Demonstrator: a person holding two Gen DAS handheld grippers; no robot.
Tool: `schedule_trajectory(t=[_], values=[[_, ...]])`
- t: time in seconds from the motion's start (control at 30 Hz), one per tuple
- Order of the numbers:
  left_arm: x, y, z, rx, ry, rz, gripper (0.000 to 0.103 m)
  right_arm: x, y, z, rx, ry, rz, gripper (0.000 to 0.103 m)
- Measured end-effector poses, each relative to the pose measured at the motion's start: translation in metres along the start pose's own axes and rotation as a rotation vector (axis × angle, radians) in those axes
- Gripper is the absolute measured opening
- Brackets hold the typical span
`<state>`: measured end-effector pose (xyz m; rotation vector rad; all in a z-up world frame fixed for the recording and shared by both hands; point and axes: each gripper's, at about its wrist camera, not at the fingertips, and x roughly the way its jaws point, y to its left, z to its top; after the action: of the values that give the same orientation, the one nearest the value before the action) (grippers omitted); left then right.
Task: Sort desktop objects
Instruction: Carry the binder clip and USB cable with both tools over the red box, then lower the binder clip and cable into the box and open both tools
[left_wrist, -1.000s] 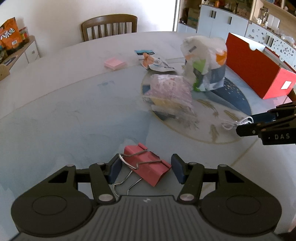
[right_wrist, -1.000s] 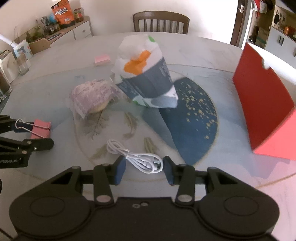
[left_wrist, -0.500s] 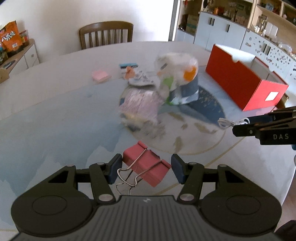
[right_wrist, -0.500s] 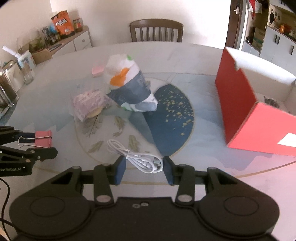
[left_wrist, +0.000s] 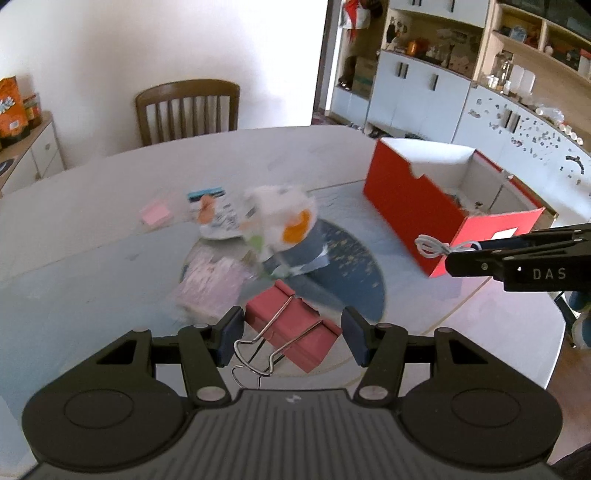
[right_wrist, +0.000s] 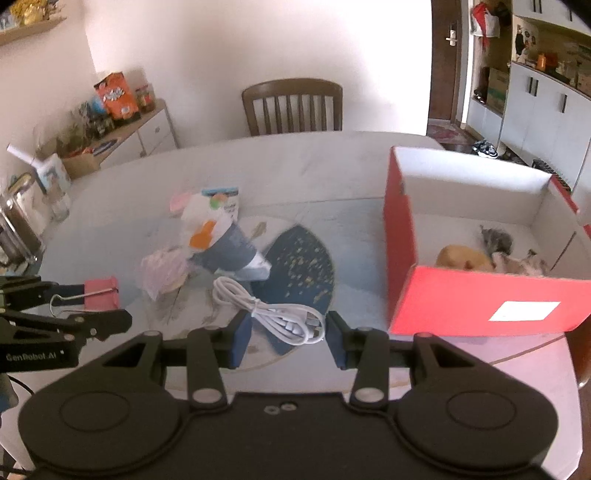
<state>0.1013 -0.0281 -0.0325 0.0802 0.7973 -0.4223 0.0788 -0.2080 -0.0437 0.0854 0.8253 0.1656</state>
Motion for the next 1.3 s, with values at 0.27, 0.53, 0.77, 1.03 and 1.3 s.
schedule_trajectory(t=[0.27,0.53,0.77,1.03,1.3], values=[[0.003,-0.032,0.029,0.02,-0.041,-0.024,0.057,-0.019,-0.026,0.013,0.021,-0.054,-0.007,0.043],[0.015,-0.072,0.058,0.061,-0.082,-0.058,0.057,-0.028,-0.069,0.033,0.054,-0.107,-0.041,0.043],[0.031,-0.106,0.08,0.096,-0.097,-0.089,0.057,-0.032,-0.111,0.04,0.083,-0.134,-0.07,0.043],[0.051,-0.148,0.1,0.146,-0.103,-0.122,0.057,-0.037,-0.151,0.047,0.105,-0.155,-0.099,0.043],[0.076,-0.179,0.115,0.191,-0.092,-0.147,0.057,-0.038,-0.183,0.046,0.124,-0.152,-0.128,0.043]])
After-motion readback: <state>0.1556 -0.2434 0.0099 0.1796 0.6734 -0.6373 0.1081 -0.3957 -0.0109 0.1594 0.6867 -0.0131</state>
